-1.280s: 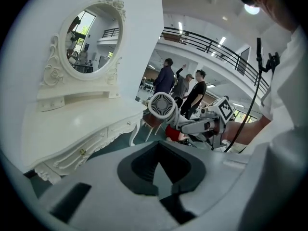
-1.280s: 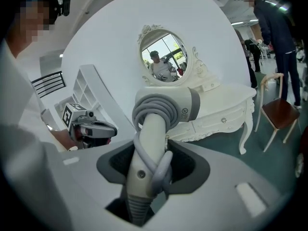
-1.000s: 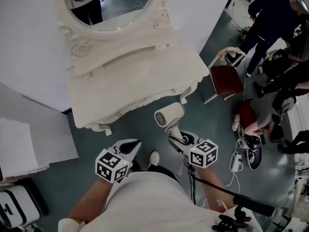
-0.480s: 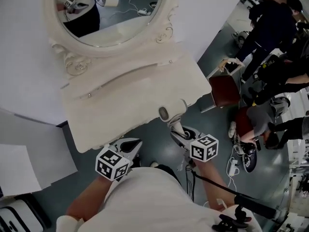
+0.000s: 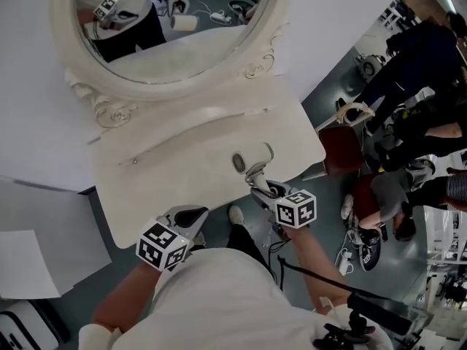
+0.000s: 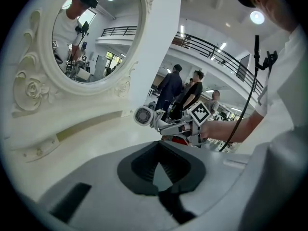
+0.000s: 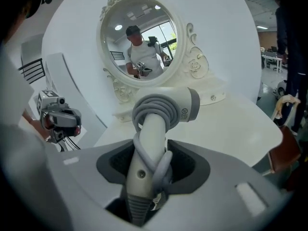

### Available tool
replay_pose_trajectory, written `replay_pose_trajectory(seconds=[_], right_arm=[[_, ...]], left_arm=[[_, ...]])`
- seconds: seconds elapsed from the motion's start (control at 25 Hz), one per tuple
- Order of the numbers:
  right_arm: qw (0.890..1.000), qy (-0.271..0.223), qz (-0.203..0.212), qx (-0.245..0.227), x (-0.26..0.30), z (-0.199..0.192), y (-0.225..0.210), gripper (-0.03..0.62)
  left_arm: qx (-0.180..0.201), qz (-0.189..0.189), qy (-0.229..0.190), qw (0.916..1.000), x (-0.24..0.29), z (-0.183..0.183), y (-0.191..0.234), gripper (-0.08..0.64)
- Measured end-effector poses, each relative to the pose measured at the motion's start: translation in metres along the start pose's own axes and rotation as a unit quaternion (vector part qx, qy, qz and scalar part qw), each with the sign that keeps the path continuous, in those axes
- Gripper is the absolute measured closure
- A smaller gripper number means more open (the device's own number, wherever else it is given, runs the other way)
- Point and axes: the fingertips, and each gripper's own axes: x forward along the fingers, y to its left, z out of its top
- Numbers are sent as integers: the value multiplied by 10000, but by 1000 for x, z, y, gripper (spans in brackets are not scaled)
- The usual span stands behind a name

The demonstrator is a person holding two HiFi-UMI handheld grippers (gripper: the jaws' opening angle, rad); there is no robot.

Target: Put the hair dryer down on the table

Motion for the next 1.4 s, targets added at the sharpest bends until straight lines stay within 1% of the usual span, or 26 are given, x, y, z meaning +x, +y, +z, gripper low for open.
replay_pose_trajectory(seconds=[0.08,0.2,0.36,0.44,0.64,0.88,1.04,1.16,1.4], right_arm=[[9998,154,72,-87,16,6,-18,405],[9979,497,208,-357,37,16,-48,405],[9930,881,397,-681,61,27,-84,405],[9892,1062,490,-881,74,31,-98,405],[9701,1577,821,-1652,104,30,-119,403],[9440,1901,1168,-2431,133,40,-136,403],[9289,1936,1337,-2859,150,50,-145,403],[9208,1904,1428,-3091,161,58,-147,403],[9024,1744,1460,-3660,178,66,-152,403]], left_arm=[[-17,137,-21,9999,8,12,9,557],[-129,370,-139,9991,24,33,19,557],[-134,635,-212,9977,48,64,28,557],[-201,788,-256,9964,57,77,36,558],[-360,1118,-231,9928,78,94,49,557],[-713,1556,-328,9847,92,107,59,558],[-882,1833,-408,9782,95,109,66,557],[-1024,2036,-449,9726,93,107,69,557],[-1179,2267,-462,9657,91,107,72,557]])
